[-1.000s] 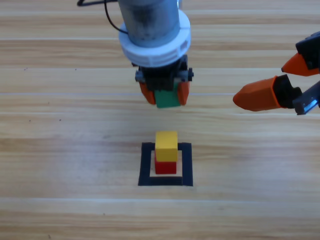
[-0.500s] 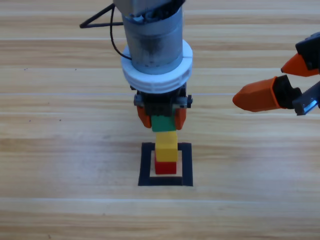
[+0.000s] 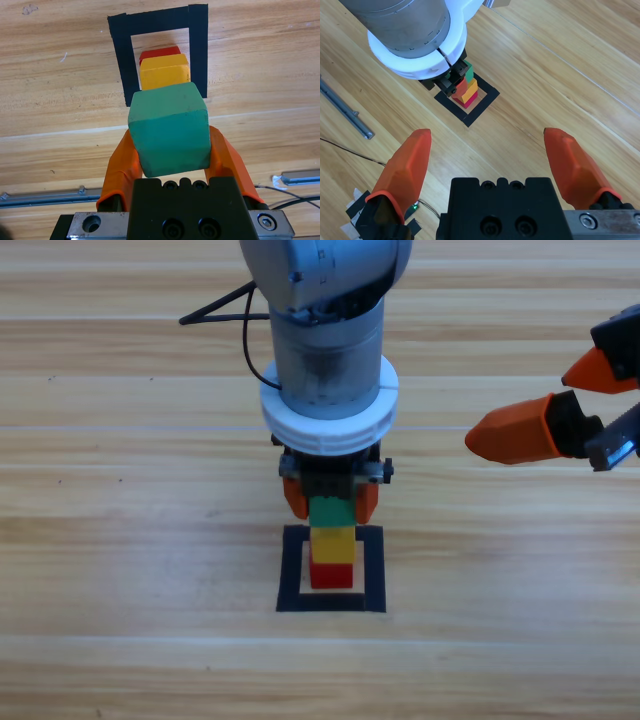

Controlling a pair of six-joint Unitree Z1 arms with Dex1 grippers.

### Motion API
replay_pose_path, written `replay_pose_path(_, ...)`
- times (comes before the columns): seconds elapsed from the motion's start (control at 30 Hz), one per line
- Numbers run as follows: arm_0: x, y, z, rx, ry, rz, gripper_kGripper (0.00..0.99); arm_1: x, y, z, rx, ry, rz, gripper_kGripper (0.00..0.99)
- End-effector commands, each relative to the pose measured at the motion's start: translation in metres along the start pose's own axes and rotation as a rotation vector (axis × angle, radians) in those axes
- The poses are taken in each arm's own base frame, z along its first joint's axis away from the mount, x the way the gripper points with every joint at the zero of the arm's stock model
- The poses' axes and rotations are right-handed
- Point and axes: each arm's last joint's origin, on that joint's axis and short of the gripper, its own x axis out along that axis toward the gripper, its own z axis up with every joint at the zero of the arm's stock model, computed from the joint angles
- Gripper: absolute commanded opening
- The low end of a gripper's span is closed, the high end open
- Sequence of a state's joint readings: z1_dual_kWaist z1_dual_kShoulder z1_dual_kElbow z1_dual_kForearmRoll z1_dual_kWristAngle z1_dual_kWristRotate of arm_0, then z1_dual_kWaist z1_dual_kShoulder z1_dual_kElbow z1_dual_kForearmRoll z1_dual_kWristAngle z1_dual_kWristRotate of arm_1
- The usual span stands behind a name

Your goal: Stack the blocks in the rectangular block: red at the bottom, yellow in the middle, green on top

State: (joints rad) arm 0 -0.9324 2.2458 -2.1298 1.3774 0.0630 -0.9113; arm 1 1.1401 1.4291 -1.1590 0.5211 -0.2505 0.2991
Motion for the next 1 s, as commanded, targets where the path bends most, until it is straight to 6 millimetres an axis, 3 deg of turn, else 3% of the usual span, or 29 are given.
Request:
replay_pose_path(0.03, 0.033, -0.012, -0.005, 0.015, 0.040, 0.069, 0.000, 0.019, 0.015, -0.002, -0.028, 0.063, 0.019, 0.990)
replay_pose_path(0.6, 0.042, -0.015, 0.000, 0.011, 0.037, 0.079, 0.000, 0.024, 0.016, -0.004, -0.031, 0.074, 0.012, 0.990)
replay_pose_path(1.0, 0.040, -0.016, 0.001, 0.011, 0.021, 0.076, 0.029, 0.010, 0.011, -0.005, -0.022, 0.045, 0.022, 0.990)
